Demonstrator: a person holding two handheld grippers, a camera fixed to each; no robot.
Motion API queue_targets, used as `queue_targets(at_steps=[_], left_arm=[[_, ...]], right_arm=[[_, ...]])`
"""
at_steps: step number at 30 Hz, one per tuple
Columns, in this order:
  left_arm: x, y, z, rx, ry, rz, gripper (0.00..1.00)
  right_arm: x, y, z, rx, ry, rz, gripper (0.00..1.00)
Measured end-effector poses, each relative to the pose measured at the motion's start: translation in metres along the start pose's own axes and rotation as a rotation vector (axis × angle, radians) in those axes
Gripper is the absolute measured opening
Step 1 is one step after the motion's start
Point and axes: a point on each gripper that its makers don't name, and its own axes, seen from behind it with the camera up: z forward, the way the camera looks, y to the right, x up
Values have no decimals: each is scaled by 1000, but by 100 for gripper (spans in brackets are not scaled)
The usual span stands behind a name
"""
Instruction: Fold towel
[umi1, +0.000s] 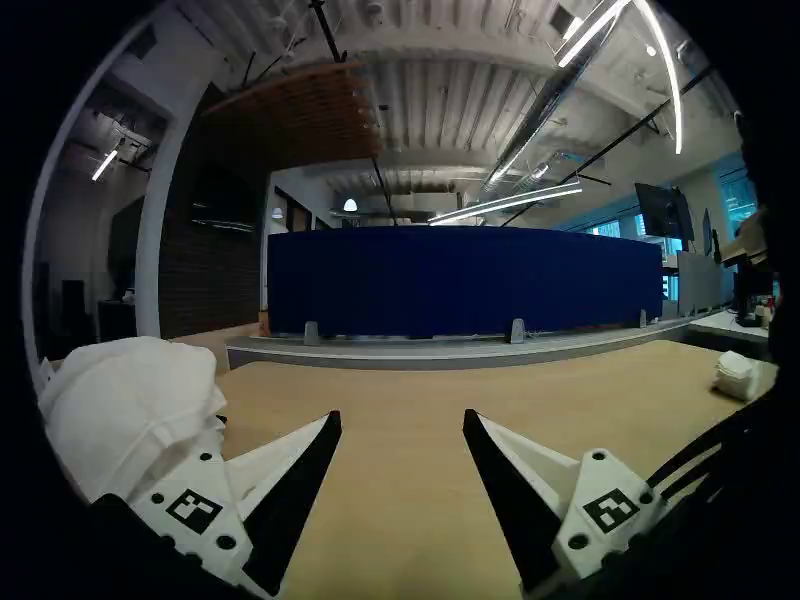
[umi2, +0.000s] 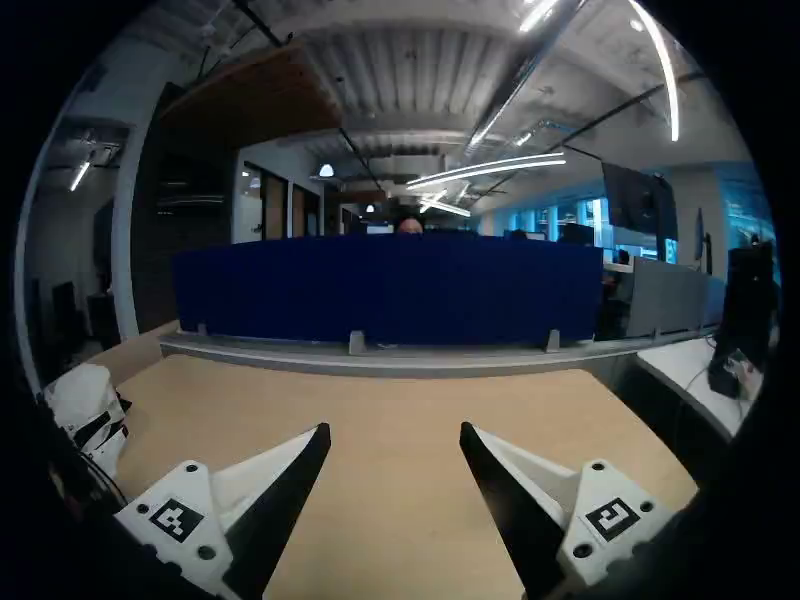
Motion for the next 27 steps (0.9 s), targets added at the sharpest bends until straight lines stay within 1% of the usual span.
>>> queue_targets(at_steps=[9, 12, 17, 21, 27], left_arm=[[0, -1, -1, 0, 0, 0, 92], [0, -1, 0, 0, 0, 0, 93], [0, -1, 0, 0, 0, 0, 93], [0, -1, 0, 0, 0, 0, 93], [0, 0, 0, 0, 0, -1, 93]], right_arm=[[30, 41, -9, -41, 68, -2, 100], [37, 55, -9, -50, 89, -5, 100], [43, 74, -4, -58, 128, 13, 100], [38, 83, -1, -56, 142, 34, 100], [15, 90, 2, -51, 156, 54, 100]])
